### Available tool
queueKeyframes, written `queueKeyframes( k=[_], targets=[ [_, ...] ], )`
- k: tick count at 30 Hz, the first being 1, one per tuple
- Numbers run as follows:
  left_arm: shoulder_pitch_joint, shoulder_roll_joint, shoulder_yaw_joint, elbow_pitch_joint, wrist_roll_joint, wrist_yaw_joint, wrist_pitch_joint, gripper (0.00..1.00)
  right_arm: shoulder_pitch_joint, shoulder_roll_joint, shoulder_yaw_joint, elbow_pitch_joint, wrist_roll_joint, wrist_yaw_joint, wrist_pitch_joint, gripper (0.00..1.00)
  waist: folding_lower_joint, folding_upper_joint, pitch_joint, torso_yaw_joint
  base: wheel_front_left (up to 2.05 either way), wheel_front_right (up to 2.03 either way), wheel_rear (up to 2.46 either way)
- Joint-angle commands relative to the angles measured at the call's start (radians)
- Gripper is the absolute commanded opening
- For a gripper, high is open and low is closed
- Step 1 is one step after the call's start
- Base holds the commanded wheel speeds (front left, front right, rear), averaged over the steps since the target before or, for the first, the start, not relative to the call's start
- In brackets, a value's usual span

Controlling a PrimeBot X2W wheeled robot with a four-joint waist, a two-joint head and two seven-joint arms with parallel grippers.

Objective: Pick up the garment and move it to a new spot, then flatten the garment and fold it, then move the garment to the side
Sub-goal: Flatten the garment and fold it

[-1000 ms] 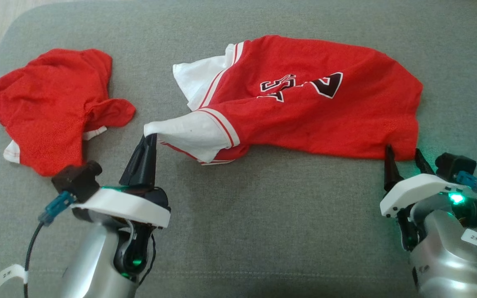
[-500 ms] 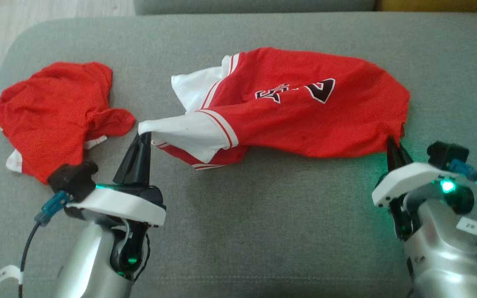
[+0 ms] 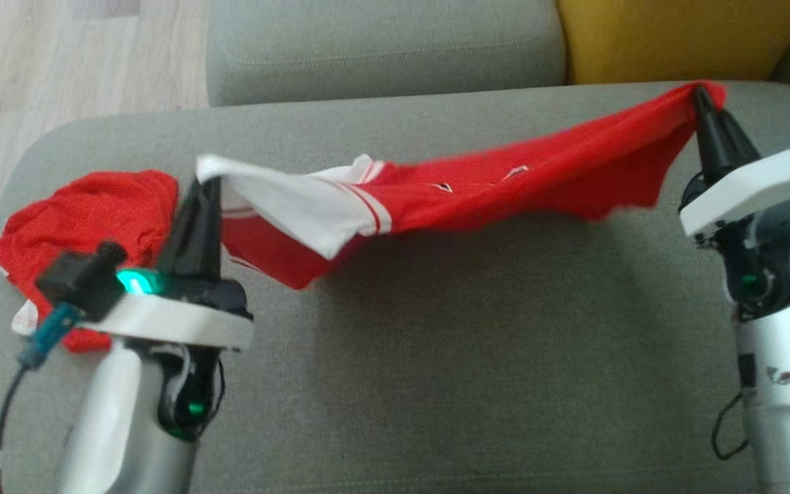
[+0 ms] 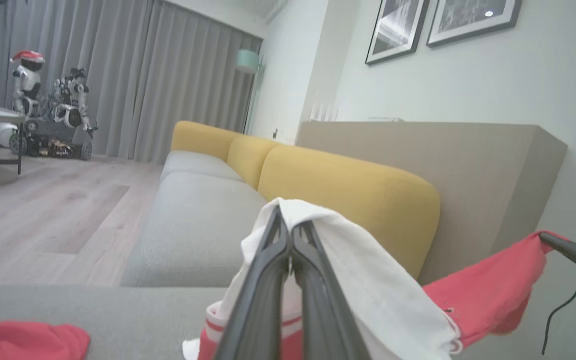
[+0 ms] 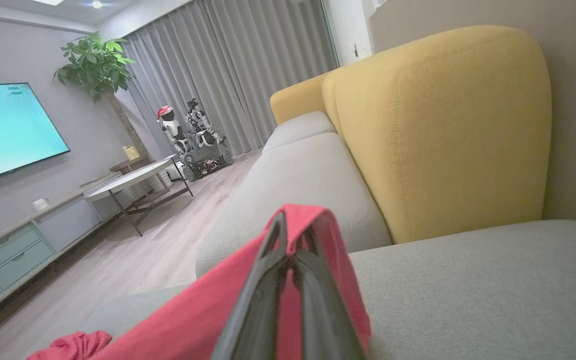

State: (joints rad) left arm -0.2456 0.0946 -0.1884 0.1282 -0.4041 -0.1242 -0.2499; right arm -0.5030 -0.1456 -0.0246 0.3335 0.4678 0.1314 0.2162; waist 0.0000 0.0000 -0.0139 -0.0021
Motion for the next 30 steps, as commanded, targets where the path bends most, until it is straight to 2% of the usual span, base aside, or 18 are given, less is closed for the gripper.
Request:
queueKeyframes(
  k=[1,9,10,12,20,22,25,30],
  targets=[
    [-0.088,0.022,0.051,-0.058,0.014,-0.004,-0.012,0.0,-0.064,-0.014,0.01,-0.06,0.004,-0.001,0.036,0.0,0.0,0.0,-0.01,-0.005,0.0,0.0,0.0],
    [-0.09,0.001,0.091,-0.169,-0.035,0.007,-0.005,0.0,-0.046,-0.041,-0.033,-0.212,-0.029,-0.001,0.233,0.0,0.0,0.0,-0.044,-0.007,0.0,0.0,0.0],
    [-0.09,0.001,0.091,-0.169,-0.035,0.007,-0.005,0.0,-0.046,-0.041,-0.033,-0.212,-0.029,-0.001,0.233,0.0,0.0,0.0,-0.044,-0.007,0.0,0.0,0.0],
    [-0.086,0.0,0.096,-0.22,-0.048,0.013,0.01,0.0,-0.024,-0.037,-0.056,-0.278,-0.04,-0.001,0.288,0.0,0.0,0.0,-0.051,-0.007,0.0,0.0,0.0],
    [-0.156,0.031,0.094,-0.407,-0.084,0.041,0.174,0.0,-0.009,0.075,-0.222,-0.549,-0.071,-0.001,0.512,0.0,0.0,0.0,-0.039,-0.013,0.0,0.0,0.0],
    [-0.217,0.062,0.087,-0.406,-0.065,0.041,0.221,0.0,-0.029,0.084,-0.21,-0.593,-0.112,-0.001,0.551,0.0,0.0,0.0,-0.022,-0.017,0.0,0.0,0.0],
    [-0.33,0.079,0.083,-0.352,-0.074,0.038,0.282,0.0,-0.081,0.089,-0.184,-0.602,-0.163,-0.001,0.583,0.0,0.0,0.0,0.015,-0.026,0.0,0.0,0.0],
    [-0.607,0.099,0.088,-0.183,-0.103,0.034,0.371,0.0,-0.29,0.094,-0.172,-0.492,-0.185,-0.001,0.582,0.0,0.0,0.0,0.196,-0.047,0.0,0.0,0.0]
  ],
)
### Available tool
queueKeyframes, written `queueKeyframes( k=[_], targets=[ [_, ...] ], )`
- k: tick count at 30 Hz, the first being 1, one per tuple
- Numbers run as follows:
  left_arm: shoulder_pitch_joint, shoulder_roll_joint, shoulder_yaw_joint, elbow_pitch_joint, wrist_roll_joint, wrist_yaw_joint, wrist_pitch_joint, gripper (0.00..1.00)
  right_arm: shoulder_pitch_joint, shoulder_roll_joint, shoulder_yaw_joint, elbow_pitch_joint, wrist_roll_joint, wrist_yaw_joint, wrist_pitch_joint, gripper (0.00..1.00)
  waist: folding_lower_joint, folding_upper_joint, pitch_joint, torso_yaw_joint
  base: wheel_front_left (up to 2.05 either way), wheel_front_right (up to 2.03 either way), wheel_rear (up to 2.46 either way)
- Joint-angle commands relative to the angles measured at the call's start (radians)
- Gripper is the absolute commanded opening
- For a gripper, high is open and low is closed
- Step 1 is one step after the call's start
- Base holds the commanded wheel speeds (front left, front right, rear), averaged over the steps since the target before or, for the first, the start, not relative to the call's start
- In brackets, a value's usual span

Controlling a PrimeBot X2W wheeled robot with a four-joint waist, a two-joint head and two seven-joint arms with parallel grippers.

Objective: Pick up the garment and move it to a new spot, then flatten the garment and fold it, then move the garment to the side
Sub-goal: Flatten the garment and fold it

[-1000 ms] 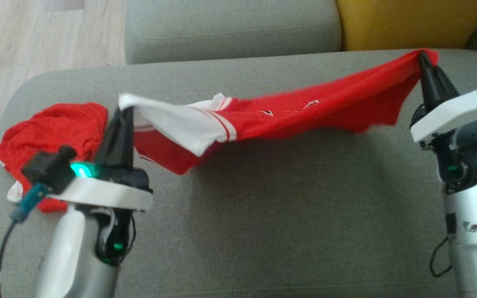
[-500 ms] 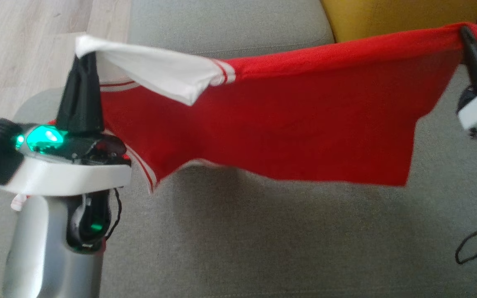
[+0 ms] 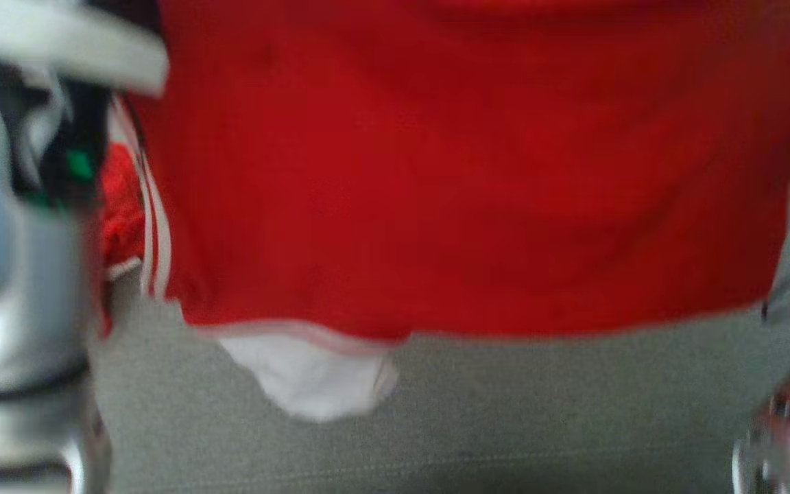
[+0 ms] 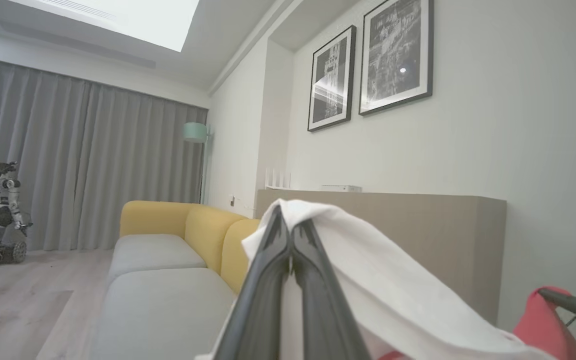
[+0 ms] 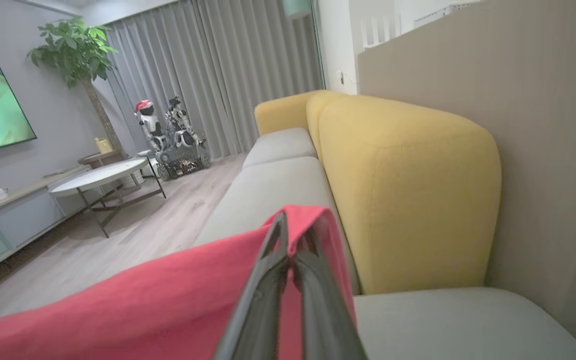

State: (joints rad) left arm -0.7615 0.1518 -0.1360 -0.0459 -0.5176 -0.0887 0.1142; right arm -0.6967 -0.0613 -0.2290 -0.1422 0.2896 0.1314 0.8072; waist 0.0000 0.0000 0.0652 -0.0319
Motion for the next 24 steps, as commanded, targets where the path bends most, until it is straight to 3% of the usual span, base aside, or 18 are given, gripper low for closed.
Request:
queueKeyframes(
  k=[1,6,13,18,24],
  targets=[
    [-0.157,0.05,0.031,0.039,0.017,-0.006,0.008,0.0,-0.153,0.01,0.037,0.027,-0.015,-0.001,-0.032,0.0,0.0,0.0,0.156,-0.021,0.0,0.0,0.0],
    [-0.462,0.033,0.037,0.315,0.026,-0.003,-0.038,0.0,-0.428,0.009,0.046,0.297,-0.055,-0.001,-0.215,0.0,0.0,0.0,0.291,-0.023,0.0,0.0,0.0],
    [-0.784,0.021,0.043,0.589,0.096,0.009,-0.265,0.0,-0.751,-0.014,0.028,0.606,-0.067,-0.001,-0.566,0.0,0.0,0.0,0.389,-0.014,0.0,0.0,0.0],
    [-0.837,0.0,0.023,0.723,0.087,-0.016,-0.332,0.0,-0.826,-0.035,0.022,0.778,-0.043,-0.001,-0.705,0.0,0.0,0.0,0.41,0.003,0.0,0.0,0.0],
    [-0.755,0.002,-0.02,0.814,0.089,-0.034,-0.364,0.0,-0.754,-0.053,0.047,0.937,0.014,-0.001,-0.786,0.0,0.0,0.0,0.428,0.028,0.0,0.0,0.0]
  ],
)
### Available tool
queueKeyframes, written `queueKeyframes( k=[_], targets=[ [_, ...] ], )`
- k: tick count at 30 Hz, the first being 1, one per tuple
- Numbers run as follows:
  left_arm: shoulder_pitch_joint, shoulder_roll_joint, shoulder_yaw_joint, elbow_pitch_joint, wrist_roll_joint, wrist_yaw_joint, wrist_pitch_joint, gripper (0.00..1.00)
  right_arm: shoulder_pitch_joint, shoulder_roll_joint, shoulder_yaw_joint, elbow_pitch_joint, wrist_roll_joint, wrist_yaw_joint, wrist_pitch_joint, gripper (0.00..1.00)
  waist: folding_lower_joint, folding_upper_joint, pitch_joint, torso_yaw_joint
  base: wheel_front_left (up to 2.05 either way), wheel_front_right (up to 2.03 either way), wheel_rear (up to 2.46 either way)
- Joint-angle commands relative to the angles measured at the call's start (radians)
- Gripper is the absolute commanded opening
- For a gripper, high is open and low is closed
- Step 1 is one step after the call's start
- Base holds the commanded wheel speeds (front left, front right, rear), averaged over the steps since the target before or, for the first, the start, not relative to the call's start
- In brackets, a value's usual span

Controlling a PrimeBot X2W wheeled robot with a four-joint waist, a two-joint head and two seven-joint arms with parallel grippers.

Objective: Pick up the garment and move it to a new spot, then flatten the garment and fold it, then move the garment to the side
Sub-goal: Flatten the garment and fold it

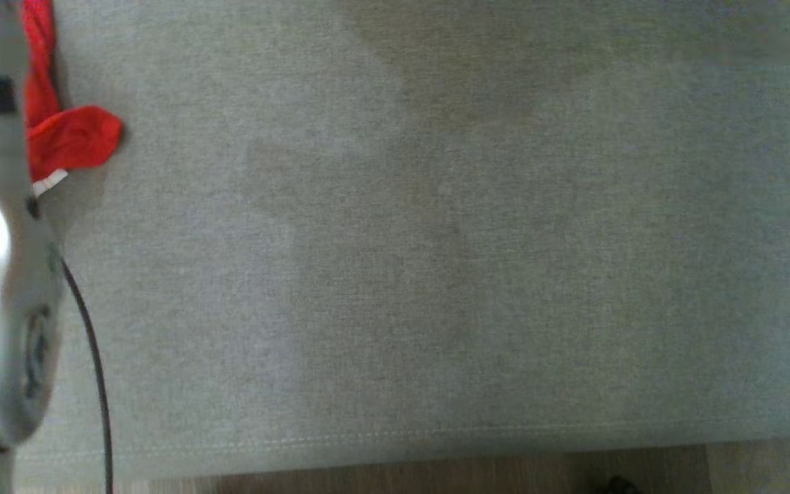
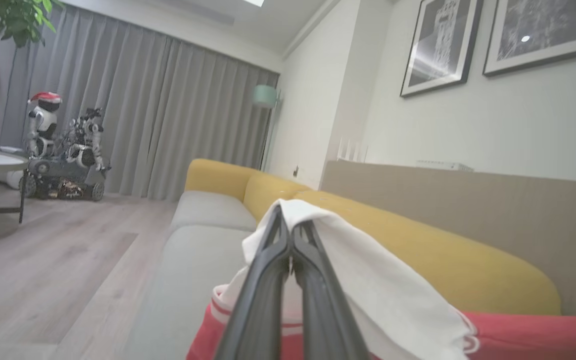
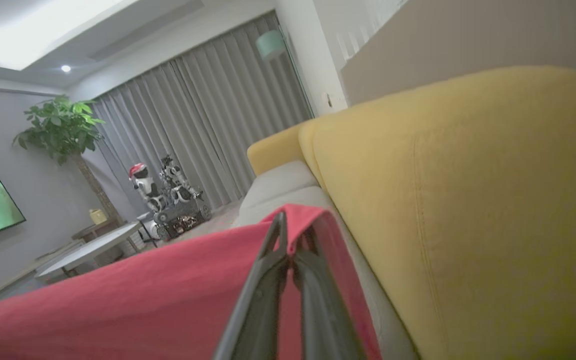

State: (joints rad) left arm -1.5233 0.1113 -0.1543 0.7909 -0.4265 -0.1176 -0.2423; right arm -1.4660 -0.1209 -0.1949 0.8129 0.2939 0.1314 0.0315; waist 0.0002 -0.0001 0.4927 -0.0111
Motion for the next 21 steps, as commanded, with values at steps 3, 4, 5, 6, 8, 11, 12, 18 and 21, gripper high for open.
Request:
queueKeyframes(
  k=[3,4,5,6,8,11,12,18,21],
  targets=[
    [0.059,0.046,-0.018,-0.005,-0.001,-0.008,-0.013,0.0,0.063,0.005,0.027,0.026,0.032,-0.001,-0.034,0.0,-0.0002,0.0001,-0.002,0.012,0.0,0.0,0.0],
    [0.088,0.048,-0.027,0.002,-0.002,-0.01,-0.015,0.0,0.089,0.004,0.033,0.047,0.044,-0.001,-0.044,0.0,-0.0002,0.0001,-0.006,0.015,0.0,0.0,0.0],
    [0.12,0.05,-0.038,0.009,-0.002,-0.011,-0.016,0.0,0.117,0.001,0.045,0.066,0.052,-0.001,-0.053,0.0,-0.0002,0.0001,-0.01,0.018,0.0,0.0,0.0],
    [0.154,0.053,-0.048,0.015,-0.004,-0.011,-0.017,0.0,0.147,-0.001,0.059,0.085,0.059,-0.001,-0.061,0.0,-0.0002,0.0001,-0.016,0.02,0.0,0.0,0.0],
    [0.225,0.061,-0.075,0.021,-0.006,-0.012,-0.018,0.0,0.206,-0.006,0.091,0.12,0.075,-0.001,-0.072,0.0,-0.0002,0.0001,-0.033,0.024,0.0,0.0,0.0],
    [0.343,0.083,-0.115,0.006,-0.025,-0.013,-0.019,0.0,0.293,-0.008,0.133,0.159,0.115,-0.001,-0.078,0.0,-0.0002,0.0001,-0.067,0.027,0.0,0.0,0.0],
    [0.384,0.094,-0.131,0.0,-0.03,-0.013,-0.019,0.0,0.32,-0.009,0.151,0.168,0.128,-0.001,-0.076,0.0,-0.0002,0.0001,-0.08,0.027,0.0,0.0,0.0],
    [0.621,0.183,-0.249,-0.02,-0.055,-0.013,-0.019,0.0,0.477,-0.028,0.28,0.195,0.187,-0.001,-0.053,0.0,-0.0002,0.0001,-0.168,0.021,0.0,0.0,0.0],
    [0.713,0.221,-0.326,-0.021,-0.083,-0.013,-0.014,0.0,0.545,-0.054,0.354,0.194,0.202,-0.001,-0.04,0.0,-0.0002,0.0001,-0.212,0.023,0.0,0.0,0.0]
  ],
)
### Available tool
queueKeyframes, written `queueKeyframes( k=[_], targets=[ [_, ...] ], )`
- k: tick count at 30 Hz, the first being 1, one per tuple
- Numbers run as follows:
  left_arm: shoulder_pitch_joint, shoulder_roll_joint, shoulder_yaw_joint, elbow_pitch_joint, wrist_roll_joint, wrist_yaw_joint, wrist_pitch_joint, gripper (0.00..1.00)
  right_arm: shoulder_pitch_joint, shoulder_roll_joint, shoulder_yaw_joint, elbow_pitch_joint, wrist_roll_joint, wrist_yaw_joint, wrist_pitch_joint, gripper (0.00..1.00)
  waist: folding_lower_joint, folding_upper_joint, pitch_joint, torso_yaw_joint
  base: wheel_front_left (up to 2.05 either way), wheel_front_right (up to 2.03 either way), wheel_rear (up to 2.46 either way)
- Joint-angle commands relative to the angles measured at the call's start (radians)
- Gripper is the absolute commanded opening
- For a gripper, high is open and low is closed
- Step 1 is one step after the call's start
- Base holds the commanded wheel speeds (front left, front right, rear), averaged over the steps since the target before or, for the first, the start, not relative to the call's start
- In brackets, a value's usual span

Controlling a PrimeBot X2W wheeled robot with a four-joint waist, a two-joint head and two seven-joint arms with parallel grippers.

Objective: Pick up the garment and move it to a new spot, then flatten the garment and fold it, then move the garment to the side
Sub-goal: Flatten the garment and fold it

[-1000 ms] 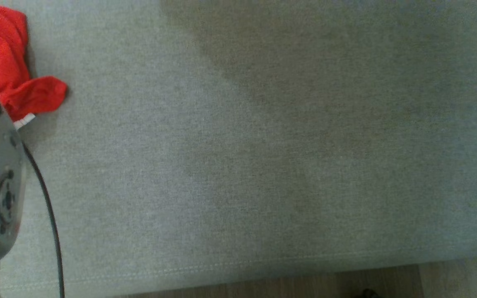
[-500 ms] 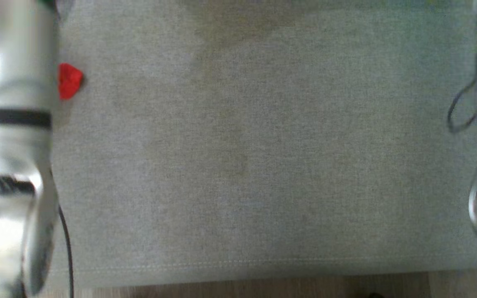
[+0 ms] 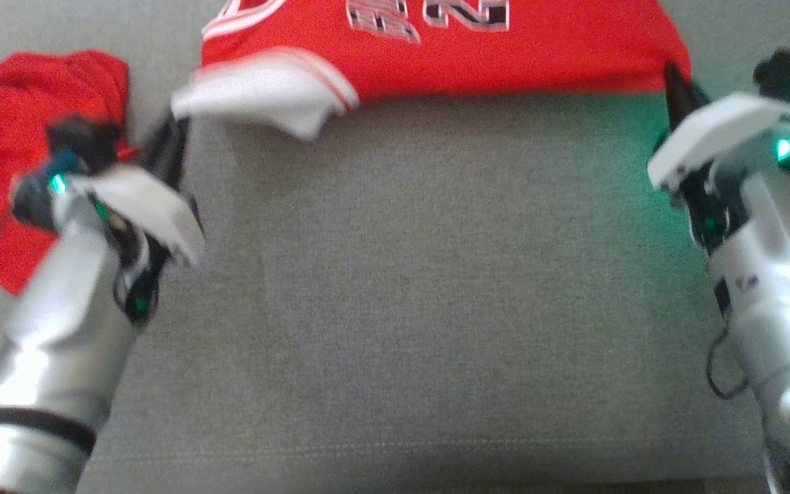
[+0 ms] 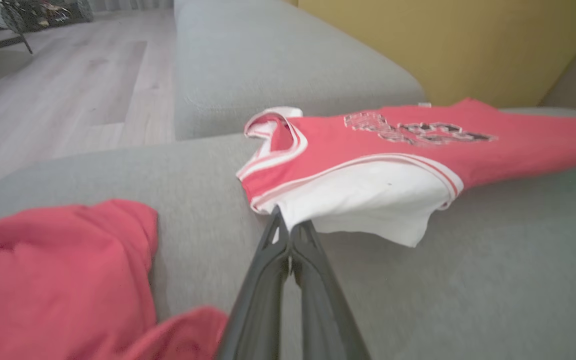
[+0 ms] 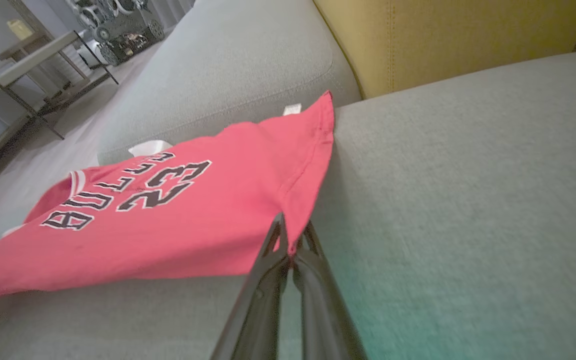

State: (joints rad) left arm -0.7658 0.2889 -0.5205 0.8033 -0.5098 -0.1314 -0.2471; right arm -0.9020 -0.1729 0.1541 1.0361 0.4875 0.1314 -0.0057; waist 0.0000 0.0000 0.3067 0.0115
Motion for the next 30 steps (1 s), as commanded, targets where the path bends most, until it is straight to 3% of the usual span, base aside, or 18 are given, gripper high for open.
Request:
queueKeyframes(
  k=[1,6,14,30],
  targets=[
    [-0.019,0.056,0.006,-0.039,-0.011,0.001,0.0,0.0,0.002,-0.012,0.028,-0.03,0.013,-0.001,0.002,0.0,0.0,0.0,-0.039,0.003,0.0,0.0,0.0],
    [0.081,0.126,-0.159,-0.106,-0.09,0.001,0.064,0.0,0.092,-0.071,0.122,-0.031,0.041,-0.001,0.034,0.0,0.0,0.0,-0.098,0.017,0.0,0.0,0.0],
    [0.16,0.257,-0.327,-0.272,-0.256,0.001,0.146,0.0,0.191,-0.187,0.282,-0.061,0.091,-0.001,0.139,0.0,0.0,0.0,-0.17,0.024,0.0,0.0,0.0],
    [0.265,0.43,-0.435,-0.535,-0.469,0.001,0.264,0.0,0.338,-0.378,0.51,-0.254,0.304,-0.001,0.419,0.0,0.0,0.0,-0.26,0.002,0.0,0.0,0.0]
  ],
)
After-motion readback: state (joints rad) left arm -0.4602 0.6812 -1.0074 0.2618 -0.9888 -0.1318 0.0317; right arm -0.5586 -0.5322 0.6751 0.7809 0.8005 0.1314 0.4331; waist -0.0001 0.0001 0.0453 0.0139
